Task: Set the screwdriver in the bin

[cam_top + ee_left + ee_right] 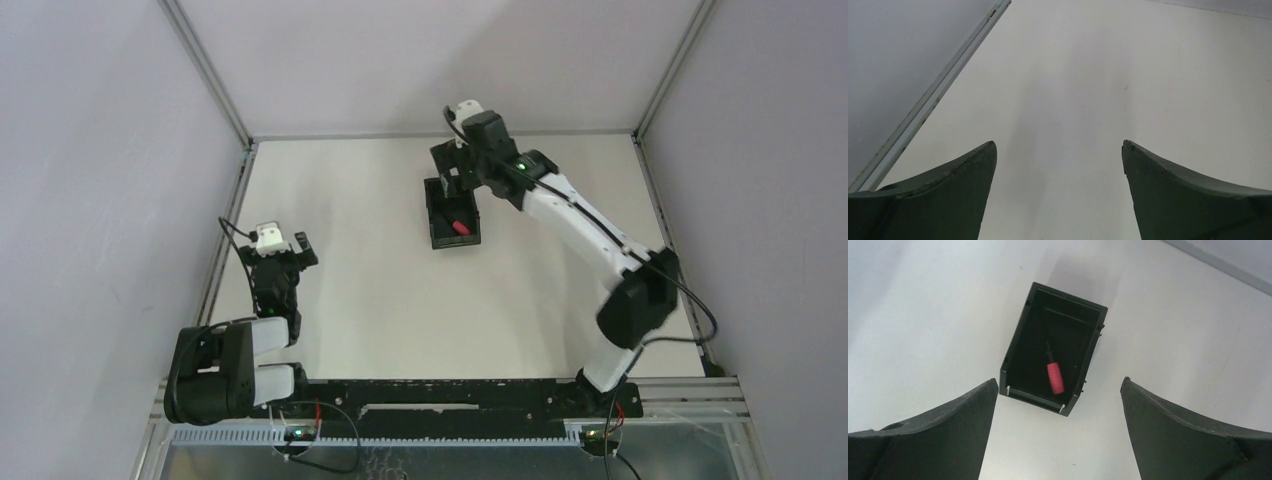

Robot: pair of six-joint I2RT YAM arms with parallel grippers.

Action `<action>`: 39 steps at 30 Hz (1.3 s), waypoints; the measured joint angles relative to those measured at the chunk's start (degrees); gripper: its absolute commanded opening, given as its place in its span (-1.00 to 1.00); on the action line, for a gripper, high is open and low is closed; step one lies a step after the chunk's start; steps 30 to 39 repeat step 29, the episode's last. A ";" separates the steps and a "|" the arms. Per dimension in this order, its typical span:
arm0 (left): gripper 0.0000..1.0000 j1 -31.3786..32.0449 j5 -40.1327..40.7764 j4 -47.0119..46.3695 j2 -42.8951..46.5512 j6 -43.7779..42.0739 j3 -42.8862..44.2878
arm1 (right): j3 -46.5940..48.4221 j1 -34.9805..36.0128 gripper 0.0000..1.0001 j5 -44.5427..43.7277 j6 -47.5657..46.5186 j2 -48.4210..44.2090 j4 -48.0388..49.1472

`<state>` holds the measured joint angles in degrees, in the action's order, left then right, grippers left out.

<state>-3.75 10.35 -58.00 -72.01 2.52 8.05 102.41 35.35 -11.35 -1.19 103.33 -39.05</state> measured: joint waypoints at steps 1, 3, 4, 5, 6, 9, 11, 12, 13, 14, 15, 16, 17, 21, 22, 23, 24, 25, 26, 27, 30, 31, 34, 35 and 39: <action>1.00 0.00 0.00 -0.02 0.00 0.00 0.00 | -3.02 -0.09 0.99 0.42 0.26 -3.13 2.03; 1.00 0.00 0.00 -0.02 0.00 0.00 0.00 | -9.29 -0.55 0.99 1.57 0.96 -9.25 5.77; 1.00 0.00 0.00 -0.02 0.00 0.00 0.00 | -12.92 -0.87 0.99 2.10 1.40 -12.24 8.26; 1.00 0.00 0.00 0.00 0.00 0.00 0.00 | -16.94 -1.20 0.99 2.54 1.79 -15.34 10.47; 1.00 0.00 0.00 -0.02 0.00 0.00 0.00 | -20.00 -1.44 0.99 2.71 2.08 -17.81 11.89; 1.00 0.00 0.00 -0.02 0.00 0.00 0.00 | -31.65 -2.73 0.99 3.30 3.10 -26.56 16.92; 1.00 0.00 0.00 0.00 0.00 0.00 0.00 | -37.24 -3.82 0.99 3.32 3.63 -31.04 18.82; 1.00 0.00 0.00 -0.02 0.00 0.00 0.00 | -40.63 -4.61 0.99 3.28 4.20 -33.68 20.22; 1.00 0.00 0.00 0.00 0.00 0.00 0.00 | -43.43 -5.22 0.99 2.93 4.81 -35.91 21.16; 1.00 0.00 0.00 0.00 0.00 0.00 0.00 | -46.36 -5.81 0.99 2.40 5.68 -38.23 22.43; 1.00 0.00 0.00 0.00 0.00 0.00 0.00 | -49.35 -6.34 0.99 1.81 6.69 -40.50 23.80; 1.00 0.00 -0.02 0.00 0.00 0.00 0.00 | -52.24 -6.78 0.99 1.16 7.74 -42.71 25.07; 1.00 0.00 0.00 -0.02 0.00 0.00 0.00 | -55.06 -7.15 0.99 0.35 8.87 -44.85 26.16; 1.00 0.00 0.00 -0.02 0.00 0.00 0.00 | -65.99 -7.72 0.99 -2.78 13.46 -52.63 29.40; 1.00 0.00 -0.02 -0.02 0.00 0.00 0.00 | -68.32 -7.78 0.99 -3.54 14.64 -54.23 29.51; 1.00 0.00 -0.02 0.00 0.00 0.00 0.00 | -70.36 -7.85 0.99 -4.24 15.76 -55.52 29.55; 1.00 0.00 0.00 0.00 0.00 0.00 0.00 | -71.76 -7.87 0.99 -4.85 16.68 -56.35 29.57; 1.00 0.00 0.00 0.00 0.00 0.00 0.00 | -73.68 -7.89 0.99 -5.68 17.88 -57.29 30.10; 1.00 0.00 0.00 0.00 0.00 0.00 0.00 | -75.08 -7.89 0.99 -6.23 18.64 -57.90 30.42; 1.00 0.00 0.00 -0.02 0.00 0.00 0.00 | -76.37 -7.89 0.99 -6.62 19.39 -58.36 30.73; 1.00 0.00 -0.02 -0.02 0.00 0.00 0.00 | -78.73 -7.91 0.99 -7.13 20.72 -58.84 31.65; 1.00 0.00 -0.02 -0.02 0.00 0.00 0.00 | -78.73 -7.91 0.99 -7.13 20.72 -58.84 31.65; 1.00 0.00 -0.02 -0.02 0.00 0.00 0.00 | -78.73 -7.91 0.99 -7.13 20.72 -58.84 31.65; 1.00 0.00 -0.02 -0.02 0.00 0.00 0.00 | -78.73 -7.91 0.99 -7.13 20.72 -58.84 31.65; 1.00 0.00 -0.02 -0.02 0.00 0.00 0.00 | -78.73 -7.91 0.99 -7.13 20.72 -58.84 31.65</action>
